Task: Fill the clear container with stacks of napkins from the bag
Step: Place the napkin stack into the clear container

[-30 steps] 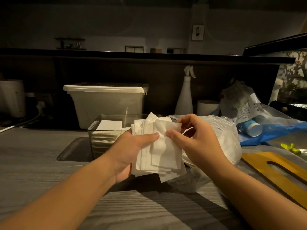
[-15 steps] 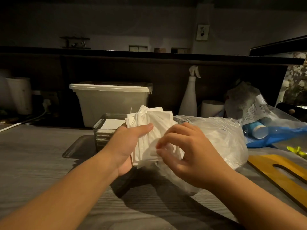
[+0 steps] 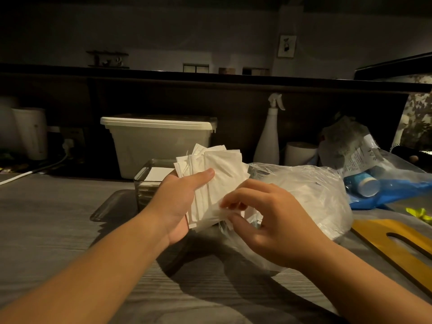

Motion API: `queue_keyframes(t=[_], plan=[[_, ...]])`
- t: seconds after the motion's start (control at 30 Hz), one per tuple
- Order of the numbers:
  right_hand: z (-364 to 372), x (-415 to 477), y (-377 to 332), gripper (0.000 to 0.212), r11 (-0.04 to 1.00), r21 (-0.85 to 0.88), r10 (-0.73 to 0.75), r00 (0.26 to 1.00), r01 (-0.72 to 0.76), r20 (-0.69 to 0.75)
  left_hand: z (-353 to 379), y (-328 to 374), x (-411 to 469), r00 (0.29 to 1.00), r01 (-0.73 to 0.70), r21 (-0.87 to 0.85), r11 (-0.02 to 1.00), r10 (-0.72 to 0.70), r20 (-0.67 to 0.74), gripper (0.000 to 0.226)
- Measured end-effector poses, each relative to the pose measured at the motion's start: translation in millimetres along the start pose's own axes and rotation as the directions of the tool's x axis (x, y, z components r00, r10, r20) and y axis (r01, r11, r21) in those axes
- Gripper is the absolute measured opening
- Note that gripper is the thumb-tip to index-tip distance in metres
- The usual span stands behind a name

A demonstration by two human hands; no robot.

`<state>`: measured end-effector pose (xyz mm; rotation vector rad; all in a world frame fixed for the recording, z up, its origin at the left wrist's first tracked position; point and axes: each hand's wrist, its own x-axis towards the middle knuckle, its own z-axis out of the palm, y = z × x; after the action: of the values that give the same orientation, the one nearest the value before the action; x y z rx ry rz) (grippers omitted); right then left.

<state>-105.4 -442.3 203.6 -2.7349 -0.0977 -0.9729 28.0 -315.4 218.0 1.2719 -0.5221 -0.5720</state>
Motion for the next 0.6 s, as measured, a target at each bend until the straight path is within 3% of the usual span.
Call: queue_keyframes(t=[0.13,0.23,0.33,0.47,0.6], plan=[[-1.0,-1.0,-1.3,0.018,1.000,-0.018,-0.022,0.998,0.024,0.061,1.7,1.7,-1.8,1.000,-0.012,-0.020,1.000,0.012,0.003,0.028],[-6.4,-0.8,2.5,0.023,0.999,0.016,-0.029,0.999,0.029,-0.026,1.9,2.3,-2.4,1.000,-0.013,-0.037,0.999,0.014,0.014,0.026],[-7.8,-0.6,6.9,0.022,0.998,-0.055,-0.029,0.992,0.022,-0.120,1.1,2.2,-1.8,1.000,-0.006,-0.035,0.999,0.007,0.007,0.029],[-1.7,0.4,11.1,0.040,0.980,-0.183,-0.105,0.986,0.080,-0.132,1.7,2.1,-2.6,1.000,-0.011,-0.041,0.999,0.012,0.026,0.024],[-0.9,2.1,14.5,0.037,0.973,-0.210,-0.131,0.982,0.100,-0.139,3.2,0.8,-3.3,0.998,-0.012,-0.052,0.999,0.014,0.054,0.021]])
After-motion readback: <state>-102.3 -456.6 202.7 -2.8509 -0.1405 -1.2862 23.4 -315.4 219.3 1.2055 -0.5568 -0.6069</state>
